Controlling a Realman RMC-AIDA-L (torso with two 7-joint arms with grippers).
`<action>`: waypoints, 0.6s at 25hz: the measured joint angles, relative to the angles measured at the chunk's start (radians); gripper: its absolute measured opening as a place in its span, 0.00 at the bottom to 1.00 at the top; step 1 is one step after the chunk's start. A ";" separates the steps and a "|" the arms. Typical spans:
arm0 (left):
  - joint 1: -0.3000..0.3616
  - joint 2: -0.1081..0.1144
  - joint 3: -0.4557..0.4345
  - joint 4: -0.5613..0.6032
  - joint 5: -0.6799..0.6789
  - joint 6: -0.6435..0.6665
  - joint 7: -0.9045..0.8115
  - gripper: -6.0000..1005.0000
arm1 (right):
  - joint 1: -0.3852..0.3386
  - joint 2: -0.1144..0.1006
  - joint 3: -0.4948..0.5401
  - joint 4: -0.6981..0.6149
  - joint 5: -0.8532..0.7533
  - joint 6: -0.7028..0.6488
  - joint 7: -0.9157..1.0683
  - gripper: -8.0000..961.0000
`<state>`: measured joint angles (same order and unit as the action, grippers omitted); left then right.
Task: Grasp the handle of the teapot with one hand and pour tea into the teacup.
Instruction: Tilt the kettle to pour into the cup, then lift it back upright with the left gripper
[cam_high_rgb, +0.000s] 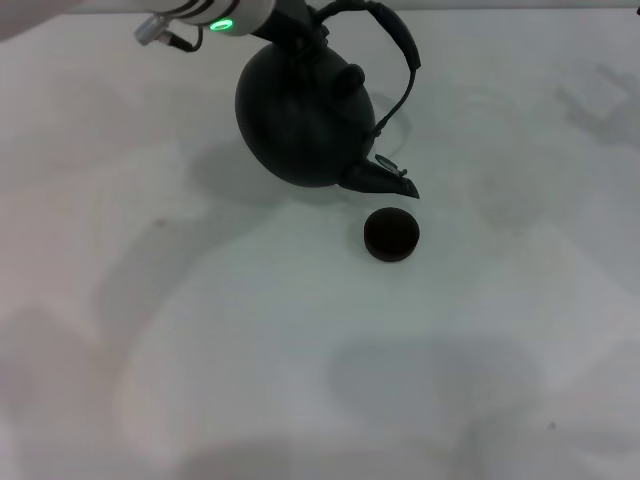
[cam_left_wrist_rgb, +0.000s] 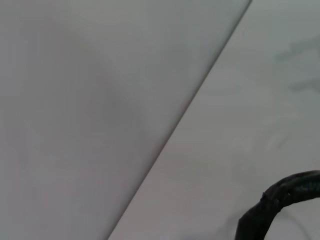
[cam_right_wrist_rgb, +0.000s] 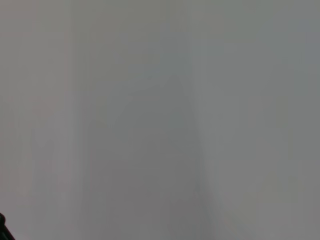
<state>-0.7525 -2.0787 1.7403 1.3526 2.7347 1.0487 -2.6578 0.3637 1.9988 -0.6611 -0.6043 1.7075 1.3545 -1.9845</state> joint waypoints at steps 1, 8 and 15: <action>0.031 0.000 -0.014 0.024 -0.021 -0.010 0.017 0.12 | 0.000 0.000 0.000 0.000 0.000 0.000 0.001 0.87; 0.197 0.002 -0.092 0.122 -0.179 -0.070 0.180 0.12 | 0.002 -0.009 0.000 -0.002 0.000 0.000 0.009 0.87; 0.383 0.002 -0.210 0.121 -0.497 -0.181 0.486 0.12 | 0.011 -0.012 0.000 0.000 -0.010 -0.002 0.011 0.87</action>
<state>-0.3696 -2.0763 1.5298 1.4735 2.2379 0.8677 -2.1722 0.3745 1.9871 -0.6611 -0.6042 1.6979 1.3523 -1.9740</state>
